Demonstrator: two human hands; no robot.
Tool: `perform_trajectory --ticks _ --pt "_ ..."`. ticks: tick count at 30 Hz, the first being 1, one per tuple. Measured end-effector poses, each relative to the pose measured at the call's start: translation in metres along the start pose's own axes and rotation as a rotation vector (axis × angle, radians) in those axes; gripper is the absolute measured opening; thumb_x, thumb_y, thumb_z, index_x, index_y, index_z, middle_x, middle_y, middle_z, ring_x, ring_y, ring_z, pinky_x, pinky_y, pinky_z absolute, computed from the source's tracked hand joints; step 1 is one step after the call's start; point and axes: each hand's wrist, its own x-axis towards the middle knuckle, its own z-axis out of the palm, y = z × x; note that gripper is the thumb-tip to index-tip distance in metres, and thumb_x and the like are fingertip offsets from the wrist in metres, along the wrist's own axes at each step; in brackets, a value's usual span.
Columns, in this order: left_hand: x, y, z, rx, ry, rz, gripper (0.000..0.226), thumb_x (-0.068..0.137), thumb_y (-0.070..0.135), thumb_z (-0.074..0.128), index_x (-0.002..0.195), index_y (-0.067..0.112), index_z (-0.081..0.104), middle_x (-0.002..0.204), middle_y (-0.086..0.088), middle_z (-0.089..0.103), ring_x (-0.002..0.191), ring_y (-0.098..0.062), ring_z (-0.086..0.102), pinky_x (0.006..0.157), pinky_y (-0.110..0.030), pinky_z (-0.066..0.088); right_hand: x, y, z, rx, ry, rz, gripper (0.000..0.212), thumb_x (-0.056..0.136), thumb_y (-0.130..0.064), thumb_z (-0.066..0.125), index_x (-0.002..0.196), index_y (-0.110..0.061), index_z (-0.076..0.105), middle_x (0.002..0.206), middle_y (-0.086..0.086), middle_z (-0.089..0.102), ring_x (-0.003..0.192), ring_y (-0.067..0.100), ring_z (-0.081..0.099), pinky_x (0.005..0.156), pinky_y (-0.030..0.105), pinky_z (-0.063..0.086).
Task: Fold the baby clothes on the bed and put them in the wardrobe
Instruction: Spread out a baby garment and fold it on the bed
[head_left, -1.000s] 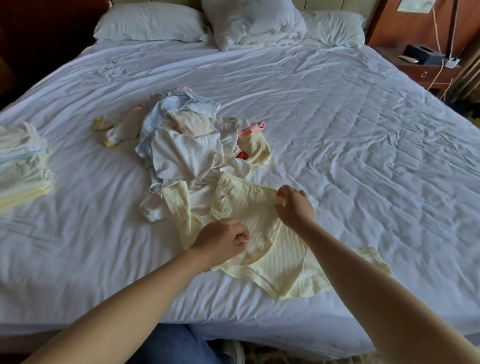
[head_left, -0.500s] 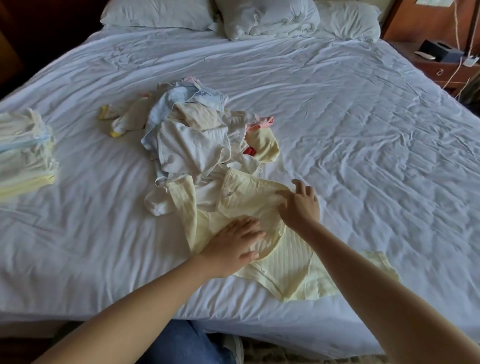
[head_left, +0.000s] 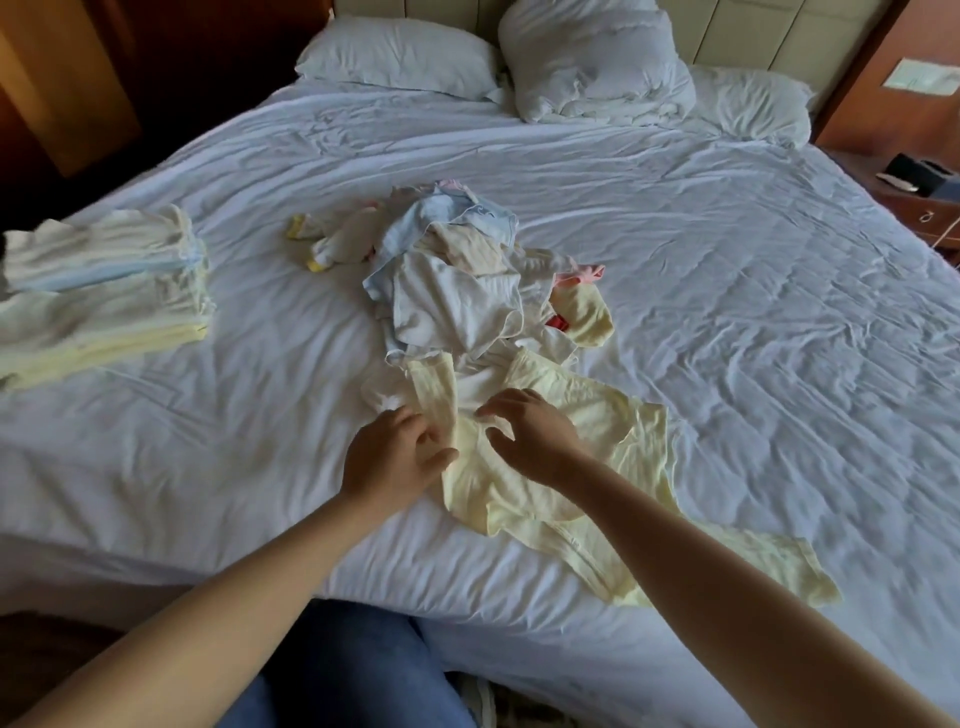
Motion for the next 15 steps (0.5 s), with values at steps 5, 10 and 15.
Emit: perform_trajectory --ticks 5,10,15 --pt "-0.007 -0.013 0.006 -0.029 -0.106 -0.095 0.039 0.069 0.065 0.071 0.081 0.029 0.063 0.082 0.016 0.056 0.078 -0.003 0.052 0.068 -0.022 0.038 0.05 -0.035 -0.003 -0.005 -0.059 -0.05 0.028 0.092 -0.023 0.056 0.118 -0.029 0.065 0.128 -0.009 0.059 0.117 0.011 0.055 0.085 0.031 0.048" --pt "-0.01 -0.027 0.022 -0.029 -0.062 -0.016 0.042 0.066 0.067 0.065 0.061 0.027 0.052 0.065 0.014 0.051 0.067 -0.004 0.044 0.063 -0.024 0.04 0.092 -0.047 0.006 -0.053 -0.067 -0.015 0.028 0.091 -0.021 0.055 0.117 -0.029 0.064 0.125 -0.007 0.059 0.104 0.017 0.062 0.082 0.035 0.051" --pt "-0.014 -0.039 0.033 -0.115 0.044 0.074 0.042 0.068 0.061 0.071 0.058 0.026 0.051 0.063 0.017 0.042 0.063 -0.003 0.038 0.06 -0.023 0.036 0.12 -0.047 0.025 -0.103 -0.093 -0.017 0.042 0.09 -0.024 0.058 0.131 -0.032 0.053 0.13 -0.01 0.056 0.1 0.017 0.064 0.077 0.032 0.051"
